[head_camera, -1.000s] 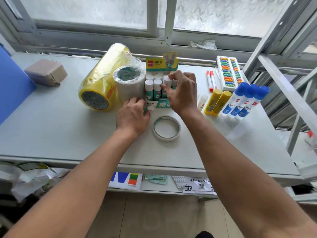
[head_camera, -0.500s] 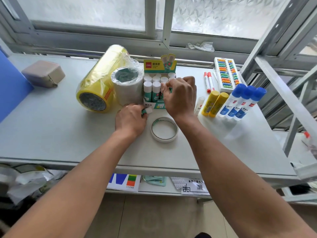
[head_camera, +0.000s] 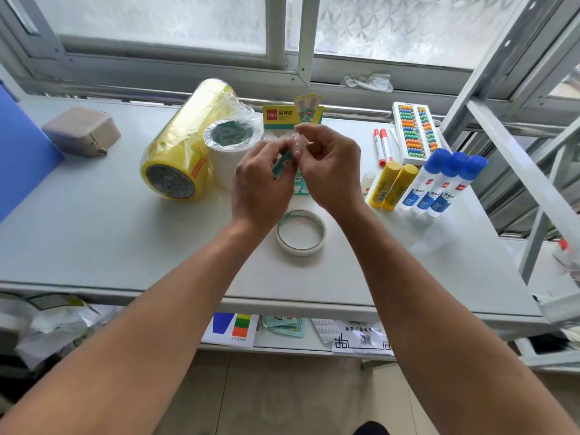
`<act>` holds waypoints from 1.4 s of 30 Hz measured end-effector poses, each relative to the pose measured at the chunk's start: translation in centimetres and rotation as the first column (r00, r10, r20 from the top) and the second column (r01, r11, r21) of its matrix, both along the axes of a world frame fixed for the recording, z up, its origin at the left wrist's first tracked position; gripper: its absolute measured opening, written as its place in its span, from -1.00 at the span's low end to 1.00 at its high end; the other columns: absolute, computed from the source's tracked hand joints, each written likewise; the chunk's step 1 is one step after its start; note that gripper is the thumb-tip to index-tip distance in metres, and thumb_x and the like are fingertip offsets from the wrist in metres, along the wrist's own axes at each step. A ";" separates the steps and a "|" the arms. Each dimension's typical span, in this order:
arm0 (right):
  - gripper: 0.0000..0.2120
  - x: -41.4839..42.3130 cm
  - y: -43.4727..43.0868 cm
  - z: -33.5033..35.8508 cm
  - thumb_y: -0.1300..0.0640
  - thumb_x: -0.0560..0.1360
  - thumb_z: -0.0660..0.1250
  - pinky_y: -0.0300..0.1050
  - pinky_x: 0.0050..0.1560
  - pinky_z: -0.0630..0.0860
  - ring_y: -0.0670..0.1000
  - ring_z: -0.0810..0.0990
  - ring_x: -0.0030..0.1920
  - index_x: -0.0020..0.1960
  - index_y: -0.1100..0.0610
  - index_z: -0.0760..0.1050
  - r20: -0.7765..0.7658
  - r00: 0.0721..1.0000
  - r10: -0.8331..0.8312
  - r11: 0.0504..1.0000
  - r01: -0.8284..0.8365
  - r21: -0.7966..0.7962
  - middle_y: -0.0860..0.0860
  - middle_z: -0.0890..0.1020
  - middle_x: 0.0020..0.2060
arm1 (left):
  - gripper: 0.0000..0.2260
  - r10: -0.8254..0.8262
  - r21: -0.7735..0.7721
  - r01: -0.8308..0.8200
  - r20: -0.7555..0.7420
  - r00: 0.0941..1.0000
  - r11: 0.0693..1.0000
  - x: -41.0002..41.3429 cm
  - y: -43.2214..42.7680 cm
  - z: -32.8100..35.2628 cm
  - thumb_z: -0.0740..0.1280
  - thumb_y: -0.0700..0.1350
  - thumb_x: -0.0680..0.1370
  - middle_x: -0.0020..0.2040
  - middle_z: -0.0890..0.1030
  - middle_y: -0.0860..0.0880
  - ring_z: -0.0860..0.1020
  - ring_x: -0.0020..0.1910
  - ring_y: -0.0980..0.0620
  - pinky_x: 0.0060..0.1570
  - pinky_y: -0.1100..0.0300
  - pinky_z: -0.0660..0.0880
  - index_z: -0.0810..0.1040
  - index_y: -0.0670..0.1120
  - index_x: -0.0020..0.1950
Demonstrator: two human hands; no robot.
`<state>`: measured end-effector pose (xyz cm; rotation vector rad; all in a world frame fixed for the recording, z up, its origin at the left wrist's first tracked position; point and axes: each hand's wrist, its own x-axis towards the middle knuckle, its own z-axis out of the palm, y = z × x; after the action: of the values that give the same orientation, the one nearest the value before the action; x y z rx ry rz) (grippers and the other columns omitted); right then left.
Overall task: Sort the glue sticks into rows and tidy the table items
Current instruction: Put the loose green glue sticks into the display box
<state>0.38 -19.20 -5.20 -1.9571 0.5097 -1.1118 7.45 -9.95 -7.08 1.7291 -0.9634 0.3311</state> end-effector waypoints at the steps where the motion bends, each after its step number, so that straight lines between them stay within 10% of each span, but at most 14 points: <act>1: -0.79 0.0 -0.2 0.4 0.24 0.46 0.45 -0.16 -0.13 0.64 -0.15 0.66 -0.25 0.10 0.22 0.62 0.034 0.999 0.006 0.999 -0.007 0.051 0.02 0.70 -0.14 | -0.84 -0.002 -0.037 0.001 -0.025 1.000 0.999 -0.1 -0.4 0.5 0.37 -0.12 0.54 -0.05 0.67 -0.04 0.58 -0.14 0.07 -0.15 0.19 0.53 0.65 -0.13 0.07; 10: -0.90 -0.3 -3.2 2.3 0.21 0.41 0.50 -0.03 -0.16 0.66 -0.10 0.70 -0.26 -0.11 0.17 0.62 0.212 0.953 -0.218 0.976 0.211 0.056 -0.04 0.70 -0.27 | -0.63 0.089 0.174 -0.077 -0.065 0.994 0.982 0.9 -2.1 1.9 0.37 0.04 0.50 0.19 0.59 -0.02 0.49 0.17 -0.04 0.14 0.09 0.44 0.56 -0.01 0.28; 20: -0.88 0.0 -4.3 0.0 0.07 0.42 0.49 -0.06 -0.16 0.64 -0.09 0.68 -0.25 -0.08 0.10 0.67 -0.083 0.950 -0.301 0.938 0.279 -0.208 -0.02 0.72 -0.23 | -0.62 0.010 0.629 -0.094 0.135 0.991 0.772 1.2 -1.3 0.1 0.23 0.11 0.57 0.47 0.33 0.01 0.13 0.45 -0.11 0.27 -0.08 0.15 0.41 0.15 0.40; 30: -0.68 -0.1 -3.9 -1.9 0.02 0.58 0.26 -0.19 -0.07 0.29 0.17 0.54 -0.02 -0.10 0.20 0.69 -0.355 0.878 -0.320 0.887 0.147 -0.437 0.09 0.65 -0.03 | -0.62 0.030 0.627 -0.133 0.172 0.985 0.768 1.6 -1.0 -0.5 0.22 0.09 0.58 0.47 0.30 -0.03 0.13 0.46 -0.11 0.26 -0.09 0.19 0.39 0.18 0.40; 37: -0.69 -0.4 -2.6 -1.2 0.03 0.56 0.21 -0.03 0.07 0.41 0.22 0.45 0.16 0.06 0.17 0.66 -0.450 0.755 -0.477 0.808 0.174 -0.563 0.18 0.55 0.19 | -0.60 0.009 0.635 -0.129 0.189 0.982 0.761 1.1 -0.9 -0.5 0.25 0.07 0.58 0.49 0.25 -0.05 0.11 0.47 -0.11 0.26 -0.10 0.20 0.36 0.18 0.42; 42: -0.80 -2.8 -0.2 -2.0 0.02 0.47 0.32 -0.02 -0.18 0.55 0.11 0.58 -0.17 -0.10 0.14 0.62 -0.427 0.870 -0.246 0.903 0.046 -0.427 0.08 0.60 -0.12 | -0.65 0.043 0.445 -0.126 0.193 0.980 0.887 1.3 0.8 -1.3 0.40 -0.10 0.50 0.31 0.43 -0.10 0.38 0.31 -0.14 0.22 -0.09 0.38 0.53 0.01 0.28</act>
<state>-2.40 -19.43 -7.16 -2.6215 0.7469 -0.8694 8.76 -9.19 -8.35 2.2052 -1.1642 0.3385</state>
